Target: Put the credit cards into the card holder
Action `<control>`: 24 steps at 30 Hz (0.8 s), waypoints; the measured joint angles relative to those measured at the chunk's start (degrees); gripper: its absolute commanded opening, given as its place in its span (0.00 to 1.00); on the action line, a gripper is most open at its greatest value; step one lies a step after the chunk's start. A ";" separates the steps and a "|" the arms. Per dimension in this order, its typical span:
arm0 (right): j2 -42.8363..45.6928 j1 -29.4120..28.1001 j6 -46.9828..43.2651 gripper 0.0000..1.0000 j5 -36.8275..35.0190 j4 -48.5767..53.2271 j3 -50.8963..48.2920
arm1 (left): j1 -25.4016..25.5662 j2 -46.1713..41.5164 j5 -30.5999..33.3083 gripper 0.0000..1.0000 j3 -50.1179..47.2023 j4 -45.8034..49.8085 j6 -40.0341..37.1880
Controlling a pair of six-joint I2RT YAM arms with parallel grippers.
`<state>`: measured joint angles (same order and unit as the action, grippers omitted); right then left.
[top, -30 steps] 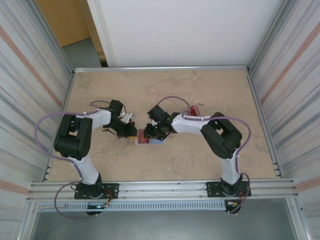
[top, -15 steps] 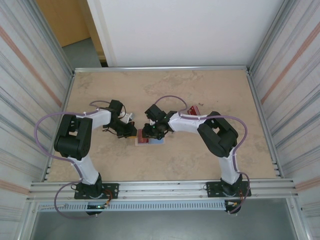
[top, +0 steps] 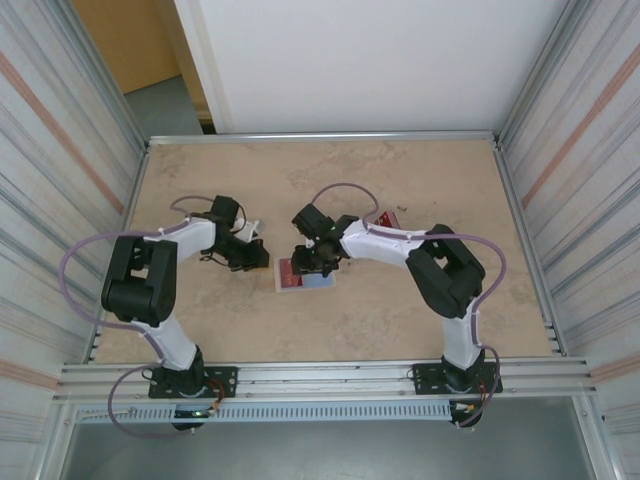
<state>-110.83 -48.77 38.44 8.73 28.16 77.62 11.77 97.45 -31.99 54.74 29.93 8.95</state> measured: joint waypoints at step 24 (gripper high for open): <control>26.38 21.64 -16.31 0.82 -8.83 17.38 -4.00 | 11.69 -1.49 7.82 0.09 22.77 2.58 -12.87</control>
<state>-84.44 -27.14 22.13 -0.10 45.54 73.63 23.46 95.96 -24.16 77.52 32.51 -3.92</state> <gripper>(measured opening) 0.797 0.087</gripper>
